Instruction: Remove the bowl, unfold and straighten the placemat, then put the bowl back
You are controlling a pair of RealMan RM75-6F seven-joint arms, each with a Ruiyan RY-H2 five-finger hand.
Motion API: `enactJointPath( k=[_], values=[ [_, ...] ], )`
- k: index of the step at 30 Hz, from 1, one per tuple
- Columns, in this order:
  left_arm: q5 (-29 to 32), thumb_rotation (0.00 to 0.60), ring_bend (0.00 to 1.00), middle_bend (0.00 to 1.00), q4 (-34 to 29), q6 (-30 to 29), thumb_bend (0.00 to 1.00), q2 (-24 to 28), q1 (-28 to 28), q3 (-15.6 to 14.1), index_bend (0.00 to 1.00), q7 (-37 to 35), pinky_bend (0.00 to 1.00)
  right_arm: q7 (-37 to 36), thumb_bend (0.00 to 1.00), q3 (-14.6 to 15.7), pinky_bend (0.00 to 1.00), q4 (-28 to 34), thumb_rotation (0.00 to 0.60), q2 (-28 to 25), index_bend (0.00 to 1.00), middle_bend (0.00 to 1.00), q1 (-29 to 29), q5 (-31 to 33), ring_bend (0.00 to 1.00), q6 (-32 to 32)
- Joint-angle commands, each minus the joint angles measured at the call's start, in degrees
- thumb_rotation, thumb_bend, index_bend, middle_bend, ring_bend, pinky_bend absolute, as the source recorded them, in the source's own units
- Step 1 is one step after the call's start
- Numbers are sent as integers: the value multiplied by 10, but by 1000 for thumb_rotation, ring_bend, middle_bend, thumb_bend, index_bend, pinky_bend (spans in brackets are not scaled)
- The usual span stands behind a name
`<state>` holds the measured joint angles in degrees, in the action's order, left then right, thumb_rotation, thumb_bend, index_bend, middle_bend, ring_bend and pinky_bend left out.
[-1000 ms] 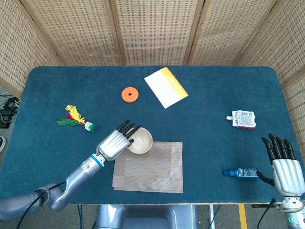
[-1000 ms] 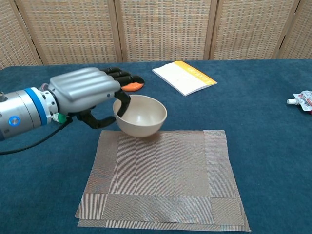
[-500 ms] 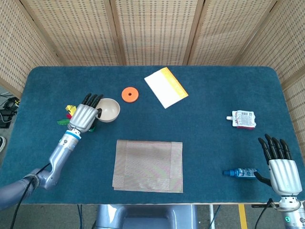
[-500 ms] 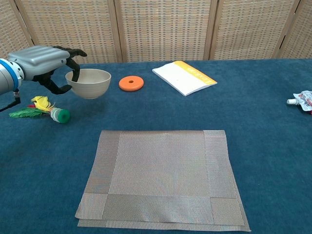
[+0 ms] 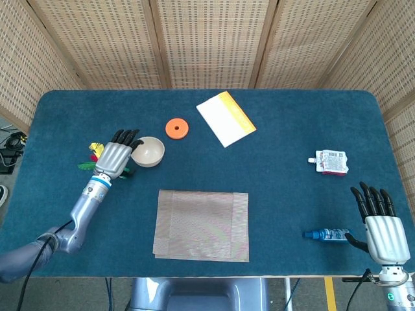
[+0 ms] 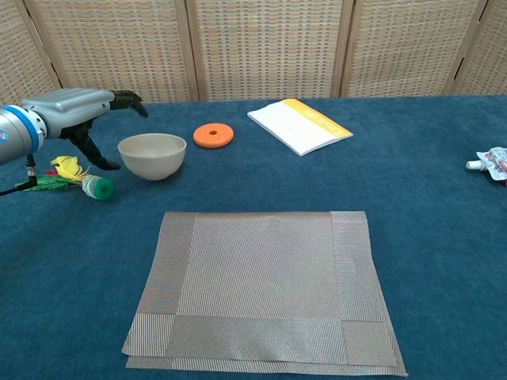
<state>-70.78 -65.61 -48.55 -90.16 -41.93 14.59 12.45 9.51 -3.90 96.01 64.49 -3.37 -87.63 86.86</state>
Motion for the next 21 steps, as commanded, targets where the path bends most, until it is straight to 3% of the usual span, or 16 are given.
enactJointPath(
  k=[1, 8, 9, 11, 13, 16, 21],
  values=[
    [0, 600, 0, 0, -64, -11, 0, 42, 7, -4, 0, 1, 0, 0, 0, 0, 0, 1, 600, 0, 0, 0, 0, -1, 0, 1],
    [-117, 600, 0, 0, -155, -84, 0, 99, 30, -46, 11, -60, 0, -2, 0, 2, 0, 3, 600, -2, 0, 0, 1, -4, 0, 3],
    [-132, 600, 0, 0, -161, -90, 1, 103, 32, -54, 47, -68, 0, -2, 0, 2, 0, 3, 600, -2, 0, 0, 1, -4, 0, 4],
    [-211, 600, 0, 0, -195, -119, 13, 123, 42, -100, 162, -107, 0, -1, 0, 3, 0, 4, 600, -2, 0, 0, 2, -5, 0, 4],
    [-264, 600, 0, 0, -195, -140, 48, 131, 46, -133, 282, -126, 0, -1, 0, 3, 0, 3, 600, -2, 0, 0, 2, -5, 0, 4],
    [-309, 600, 0, 0, -186, -157, 93, 128, 50, -165, 367, -130, 0, -1, 0, 3, 0, 4, 600, -2, 0, 0, 2, -6, 0, 5],
    [-364, 600, 0, 0, -147, -185, 184, 98, 64, -215, 431, -140, 0, -2, 0, 2, 0, 4, 600, -3, 0, 0, 2, -5, 0, 6]
  ],
)
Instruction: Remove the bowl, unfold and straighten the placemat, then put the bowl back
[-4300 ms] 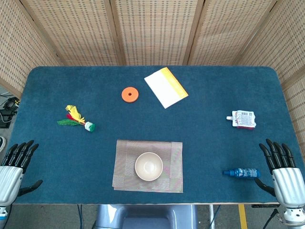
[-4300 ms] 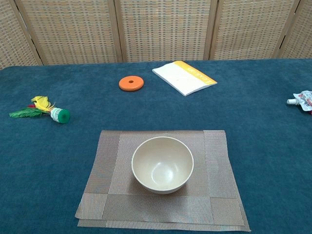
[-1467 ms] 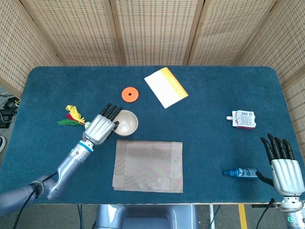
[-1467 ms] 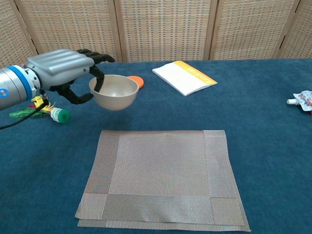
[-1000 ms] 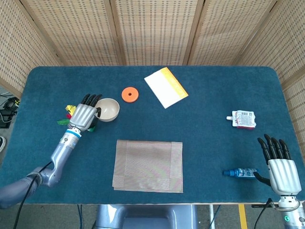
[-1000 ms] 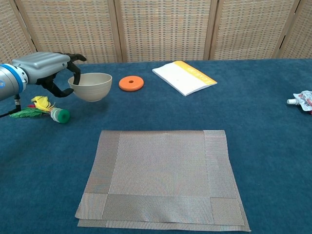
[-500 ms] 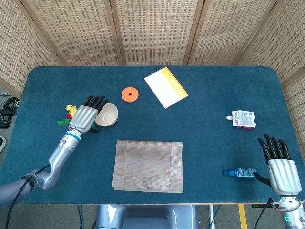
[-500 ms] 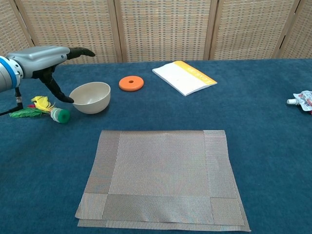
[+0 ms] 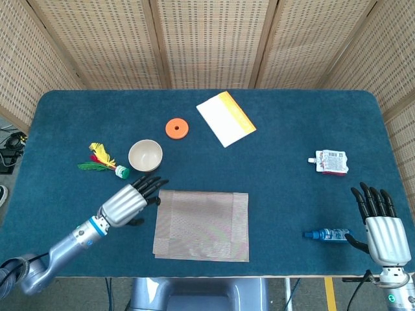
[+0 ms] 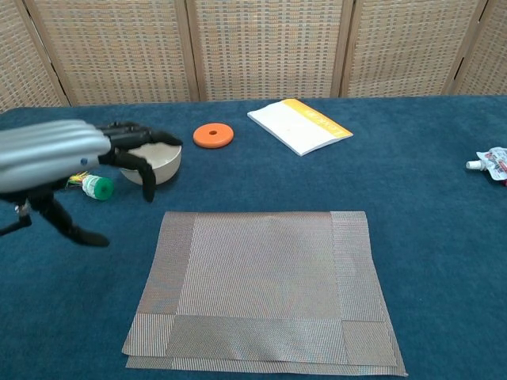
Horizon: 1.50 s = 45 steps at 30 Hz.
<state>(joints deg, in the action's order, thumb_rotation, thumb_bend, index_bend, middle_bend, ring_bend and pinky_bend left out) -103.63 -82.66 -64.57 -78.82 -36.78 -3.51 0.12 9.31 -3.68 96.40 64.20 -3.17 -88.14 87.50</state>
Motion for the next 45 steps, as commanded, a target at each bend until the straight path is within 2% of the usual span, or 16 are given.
enactJointPath(
  k=[1, 6, 14, 30, 38, 45],
  values=[
    [-43, 600, 0, 0, 32, -30, 186, -21, 14, -40, 445, -19, 0, 0, 0, 0, 0, -1, 600, 0, 0, 0, 0, 1, 0, -1],
    [-76, 600, 0, 0, 68, -50, 203, -46, 26, -72, 469, -24, 0, -1, 0, 0, 0, 0, 600, 0, 0, 0, 0, 1, 0, -1],
    [-87, 600, 0, 0, 121, -53, 232, -80, 37, -97, 472, -33, 0, -2, 0, 0, 0, -1, 600, -1, 0, 0, -1, 2, 0, -2],
    [-81, 600, 0, 0, 162, -54, 232, -118, 43, -104, 474, -32, 0, -2, 0, 0, 0, -1, 600, -1, 0, 0, -1, 3, 0, -3],
    [-79, 600, 0, 0, 160, -36, 232, -141, 29, -96, 472, -17, 0, -2, 0, -1, 0, -1, 600, 0, 0, 0, -2, 5, 0, -4],
    [-70, 600, 0, 0, 143, -15, 235, -139, 20, -93, 464, 9, 0, -4, 0, -1, 0, -1, 600, -1, 0, 0, -1, 6, 0, -3]
  ],
)
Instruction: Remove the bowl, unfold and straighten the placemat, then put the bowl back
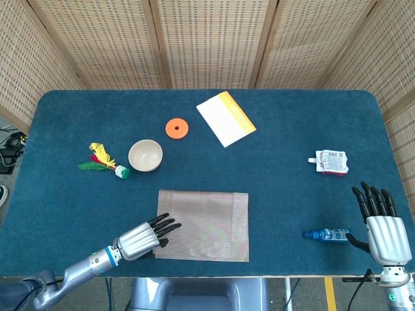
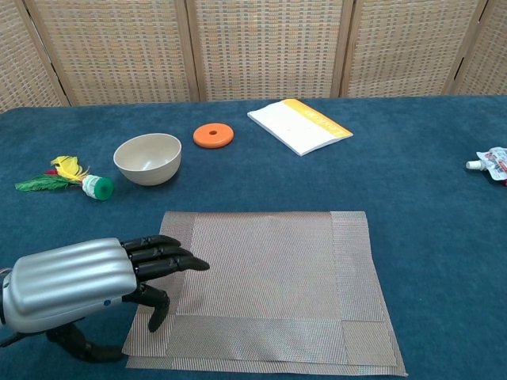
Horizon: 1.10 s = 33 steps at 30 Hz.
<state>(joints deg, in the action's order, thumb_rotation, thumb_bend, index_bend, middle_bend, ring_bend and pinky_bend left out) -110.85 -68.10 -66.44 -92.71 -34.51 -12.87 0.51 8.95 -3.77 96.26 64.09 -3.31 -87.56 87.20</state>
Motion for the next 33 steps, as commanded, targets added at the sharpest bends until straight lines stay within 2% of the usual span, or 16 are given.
enactJointPath(
  k=[1, 4, 11, 19, 23, 27, 33],
  values=[
    [3, 600, 0, 0, -4, 5, 246, 0, -3, 1, 464, 6, 0, -1, 0, 0, 0, 0, 600, 0, 0, 0, 0, 0, 0, 0],
    [5, 600, 0, 0, -6, 7, 289, -2, -4, 0, 464, 8, 0, -1, 0, 0, 0, 0, 600, 0, 0, 0, 0, 0, 0, 0],
    [7, 600, 0, 0, -9, 12, 318, -6, -9, 1, 464, 18, 0, -1, 0, 0, 0, 1, 600, -1, 0, 0, 0, 0, 0, 0],
    [13, 600, 0, 0, -11, 16, 460, -9, -10, 1, 469, 23, 0, -3, 0, 1, 0, 1, 600, -2, 0, 0, 0, -1, 0, 1],
    [20, 600, 0, 0, -10, 20, 473, -11, -9, 1, 472, 25, 0, -3, 0, 1, 0, 2, 600, -2, 0, 0, 1, -1, 0, 1],
    [26, 600, 0, 0, -10, 23, 474, -13, -8, 2, 558, 24, 0, -4, 0, 1, 0, 2, 600, -3, 0, 0, 1, -1, 0, 1],
    [33, 600, 0, 0, -14, 20, 555, -17, -8, 4, 717, 16, 0, -4, 0, 1, 0, 2, 600, -2, 0, 0, 0, -1, 0, 0]
  ],
)
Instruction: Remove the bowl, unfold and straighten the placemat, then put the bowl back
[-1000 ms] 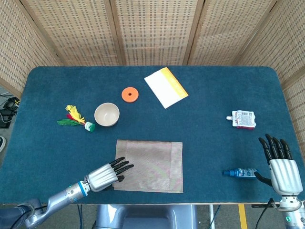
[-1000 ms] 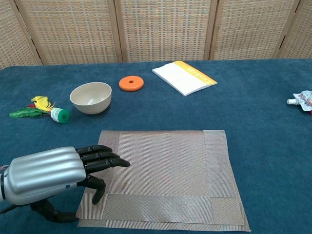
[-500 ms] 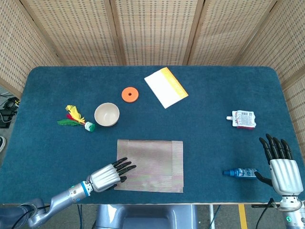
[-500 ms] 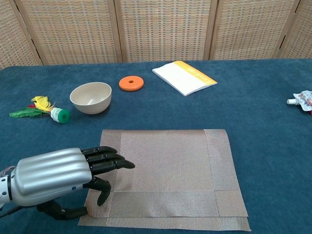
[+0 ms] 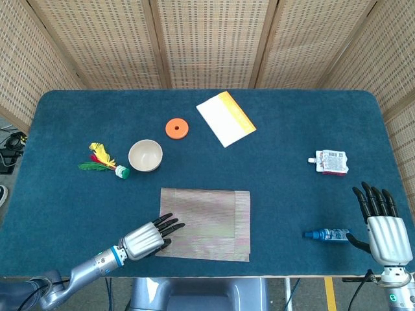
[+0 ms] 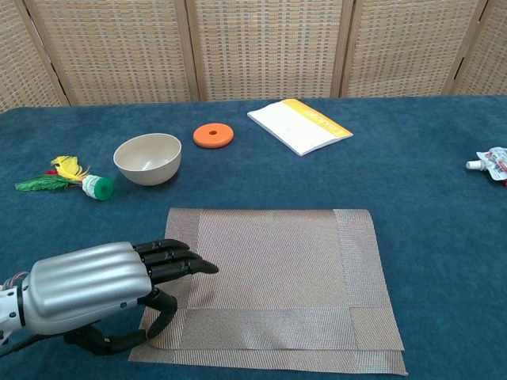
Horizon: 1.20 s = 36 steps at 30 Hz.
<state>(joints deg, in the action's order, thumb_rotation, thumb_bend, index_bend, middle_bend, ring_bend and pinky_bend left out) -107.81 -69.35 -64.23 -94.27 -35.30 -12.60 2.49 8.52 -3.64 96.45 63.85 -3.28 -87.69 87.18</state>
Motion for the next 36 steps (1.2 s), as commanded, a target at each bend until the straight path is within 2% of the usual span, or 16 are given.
enactJointPath(
  k=[1, 6, 8, 14, 16, 19, 22, 25, 30, 36],
  values=[
    [4, 600, 0, 0, -3, -2, 570, -1, 0, 3, 735, -6, 0, 0, 0, 0, 0, 0, 600, 0, 0, 0, 0, 0, 0, 0],
    [19, 600, 0, 0, -27, -5, 606, 7, -9, 26, 764, -16, 0, 0, 0, 0, 0, -1, 600, 0, 0, 0, 0, 0, 0, -1],
    [36, 600, 0, 0, -51, -1, 606, 16, -20, 49, 766, -19, 0, 1, 0, 0, 0, 0, 600, 1, 0, 0, -1, 0, 0, -2],
    [153, 600, 0, 0, -161, 77, 606, 69, -63, 157, 775, 65, 0, 7, 0, 2, 0, 3, 600, 0, 0, 0, 0, -1, 0, -1],
    [228, 600, 0, 0, -202, 120, 606, 89, -84, 207, 777, 97, 0, 10, 0, 2, 0, 8, 600, -1, 0, 0, 1, -7, 0, 4],
    [351, 600, 0, 0, -225, 173, 608, 103, -121, 272, 778, 148, 0, 11, 0, 3, 0, 12, 600, -3, 0, 0, 2, -11, 0, 8],
    [463, 600, 0, 0, -197, 203, 611, 95, -164, 313, 780, 197, 0, 7, 0, 2, 0, 12, 600, -4, 0, 0, 0, -13, 0, 7],
    [564, 600, 0, 0, -157, 213, 612, 82, -204, 329, 781, 242, 0, 5, 0, 1, 0, 8, 600, -4, 0, 0, 0, -14, 0, 8],
    [670, 600, 0, 0, -87, 199, 612, 56, -246, 344, 780, 271, 0, 2, 0, 1, 0, 6, 600, -3, 0, 0, -1, -11, 0, 5],
    [745, 600, 0, 0, 24, 188, 613, 14, -275, 357, 781, 263, 0, 4, 0, -1, 0, 4, 600, -1, 0, 0, -3, -3, 0, -2]
  ],
)
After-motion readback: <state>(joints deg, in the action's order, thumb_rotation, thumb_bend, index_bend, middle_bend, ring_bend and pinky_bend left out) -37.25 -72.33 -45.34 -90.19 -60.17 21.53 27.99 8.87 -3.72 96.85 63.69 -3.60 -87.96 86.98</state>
